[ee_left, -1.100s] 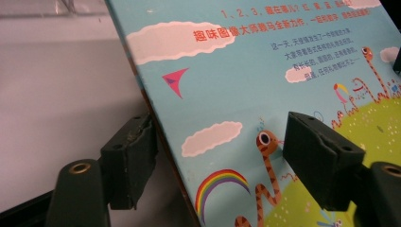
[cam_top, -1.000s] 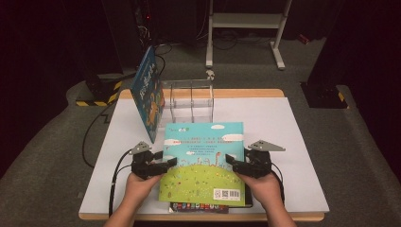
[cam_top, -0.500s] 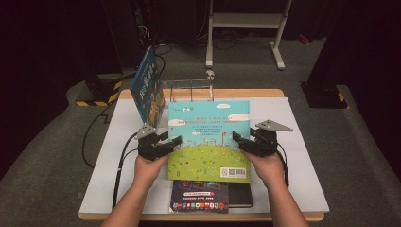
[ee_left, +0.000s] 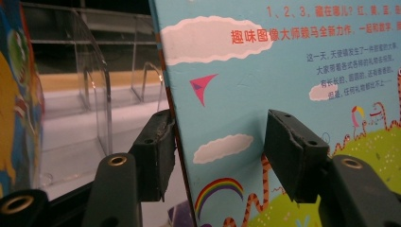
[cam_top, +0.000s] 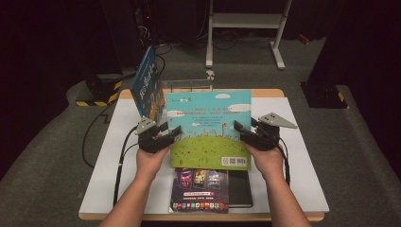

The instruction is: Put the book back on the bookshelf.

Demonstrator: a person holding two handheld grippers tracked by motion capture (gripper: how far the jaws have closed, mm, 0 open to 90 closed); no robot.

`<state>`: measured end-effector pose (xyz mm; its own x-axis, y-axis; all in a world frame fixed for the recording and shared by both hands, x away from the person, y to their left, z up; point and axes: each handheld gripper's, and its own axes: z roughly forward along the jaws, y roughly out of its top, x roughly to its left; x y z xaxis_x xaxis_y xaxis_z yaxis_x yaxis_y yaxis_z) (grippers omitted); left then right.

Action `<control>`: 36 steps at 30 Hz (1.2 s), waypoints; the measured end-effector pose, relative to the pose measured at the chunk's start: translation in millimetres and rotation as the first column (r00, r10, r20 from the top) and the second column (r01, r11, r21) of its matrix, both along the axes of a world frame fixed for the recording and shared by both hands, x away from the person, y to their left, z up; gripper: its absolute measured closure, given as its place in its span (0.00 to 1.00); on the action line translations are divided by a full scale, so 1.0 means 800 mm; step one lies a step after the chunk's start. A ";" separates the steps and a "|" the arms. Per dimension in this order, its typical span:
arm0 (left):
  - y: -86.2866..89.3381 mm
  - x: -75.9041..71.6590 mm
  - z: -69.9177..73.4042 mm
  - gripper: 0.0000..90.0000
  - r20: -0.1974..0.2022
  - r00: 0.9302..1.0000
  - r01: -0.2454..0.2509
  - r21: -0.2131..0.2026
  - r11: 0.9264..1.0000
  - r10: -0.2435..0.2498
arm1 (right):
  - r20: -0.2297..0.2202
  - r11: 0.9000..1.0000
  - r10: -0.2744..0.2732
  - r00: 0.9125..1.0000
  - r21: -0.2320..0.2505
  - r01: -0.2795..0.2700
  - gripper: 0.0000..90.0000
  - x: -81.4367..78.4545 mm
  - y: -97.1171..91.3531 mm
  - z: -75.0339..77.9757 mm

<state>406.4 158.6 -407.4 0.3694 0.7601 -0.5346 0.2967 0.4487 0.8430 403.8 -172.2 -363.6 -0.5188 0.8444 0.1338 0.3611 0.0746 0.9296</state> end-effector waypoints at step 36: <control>-0.015 0.016 0.035 0.55 0.197 0.978 -0.083 0.052 0.995 0.071 | 0.192 0.998 -0.031 0.981 0.050 0.022 0.51 0.002 -0.001 0.022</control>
<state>419.0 146.5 -379.2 0.4008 0.8189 -0.4108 0.0904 0.4109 0.9072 405.5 -173.3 -346.4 -0.5163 0.8532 0.0737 0.1757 0.0213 0.9842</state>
